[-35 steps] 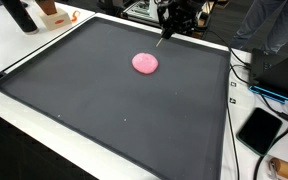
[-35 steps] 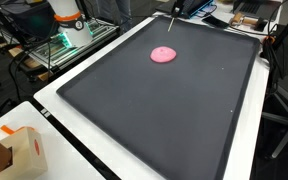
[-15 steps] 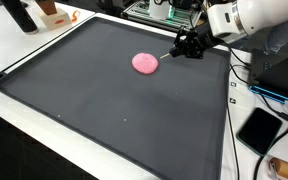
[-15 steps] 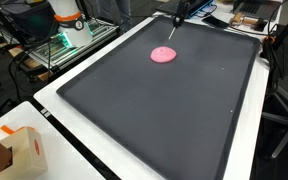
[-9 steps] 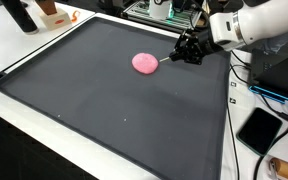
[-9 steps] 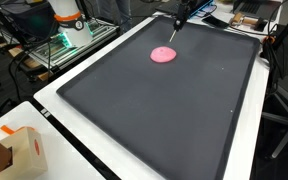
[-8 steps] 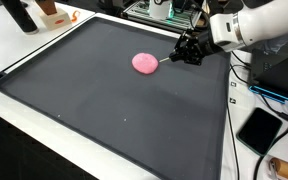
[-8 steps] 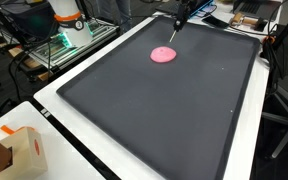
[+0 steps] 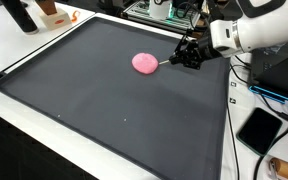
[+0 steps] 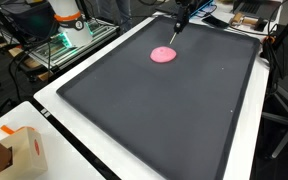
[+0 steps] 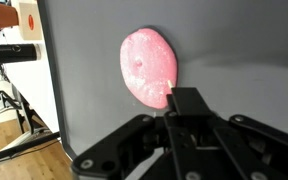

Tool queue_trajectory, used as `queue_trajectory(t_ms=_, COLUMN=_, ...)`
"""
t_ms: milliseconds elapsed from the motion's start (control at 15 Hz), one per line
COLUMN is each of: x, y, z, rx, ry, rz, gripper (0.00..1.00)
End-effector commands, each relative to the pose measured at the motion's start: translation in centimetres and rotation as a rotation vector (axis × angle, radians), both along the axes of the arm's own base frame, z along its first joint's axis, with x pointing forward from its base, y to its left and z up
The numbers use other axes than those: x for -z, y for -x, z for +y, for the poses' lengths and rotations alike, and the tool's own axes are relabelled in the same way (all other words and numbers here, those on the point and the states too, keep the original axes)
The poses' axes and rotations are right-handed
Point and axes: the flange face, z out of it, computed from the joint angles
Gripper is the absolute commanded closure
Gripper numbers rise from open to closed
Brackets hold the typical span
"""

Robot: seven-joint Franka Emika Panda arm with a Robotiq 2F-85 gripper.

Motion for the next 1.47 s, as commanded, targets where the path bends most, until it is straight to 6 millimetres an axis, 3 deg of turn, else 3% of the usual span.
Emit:
queue_trajectory(t_ms=0, x=0.5, y=-0.5, z=0.1, rx=0.014, ry=0.019, rz=-0.003, gripper=0.97)
queue_trajectory(t_ms=800, x=-1.4, y=-3.6, z=-3.4, rx=0.063, ry=-0.083, rz=0.024, gripper=0.97)
queue_trajectory(t_ms=1400, x=-5.7, y=-5.8, z=-6.9, rx=0.090, ry=-0.225, rz=0.022, gripper=0.97)
